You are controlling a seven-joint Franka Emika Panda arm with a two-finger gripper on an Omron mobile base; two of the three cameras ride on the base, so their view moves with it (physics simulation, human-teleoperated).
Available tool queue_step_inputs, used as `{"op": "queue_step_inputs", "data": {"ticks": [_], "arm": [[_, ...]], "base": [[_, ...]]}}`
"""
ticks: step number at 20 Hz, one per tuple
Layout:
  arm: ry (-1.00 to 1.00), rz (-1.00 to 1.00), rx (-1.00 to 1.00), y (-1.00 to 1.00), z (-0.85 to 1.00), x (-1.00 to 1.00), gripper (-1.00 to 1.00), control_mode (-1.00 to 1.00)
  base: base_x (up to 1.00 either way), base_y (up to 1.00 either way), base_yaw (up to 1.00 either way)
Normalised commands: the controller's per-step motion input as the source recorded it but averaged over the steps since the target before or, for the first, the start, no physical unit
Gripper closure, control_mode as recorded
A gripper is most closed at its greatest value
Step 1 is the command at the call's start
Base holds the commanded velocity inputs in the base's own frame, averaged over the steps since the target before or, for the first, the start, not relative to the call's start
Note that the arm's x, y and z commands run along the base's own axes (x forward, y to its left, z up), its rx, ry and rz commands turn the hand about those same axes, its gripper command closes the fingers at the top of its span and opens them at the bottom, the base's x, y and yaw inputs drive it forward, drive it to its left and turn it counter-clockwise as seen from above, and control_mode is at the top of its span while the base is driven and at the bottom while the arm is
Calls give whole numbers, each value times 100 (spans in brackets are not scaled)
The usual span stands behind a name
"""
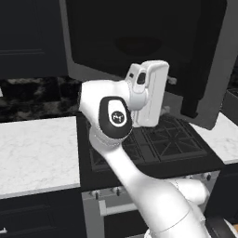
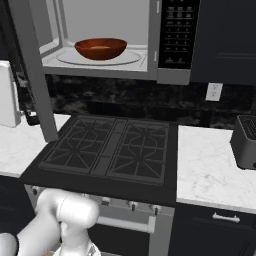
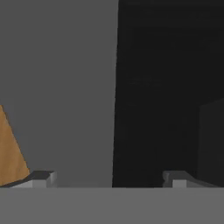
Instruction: Open the microwave, place the bowl with waffle inside the microwave, then close the microwave door and turn it on.
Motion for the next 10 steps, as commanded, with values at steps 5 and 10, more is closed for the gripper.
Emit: {"op": "queue_step_inputs", "data": {"ticks": [5,10], "arm": [[0,19,0,-100,22,96,-100,-100],[0,23,5,-96,0,100,-100,-100]], "base": [[0,0,0],[0,0,0]]}}
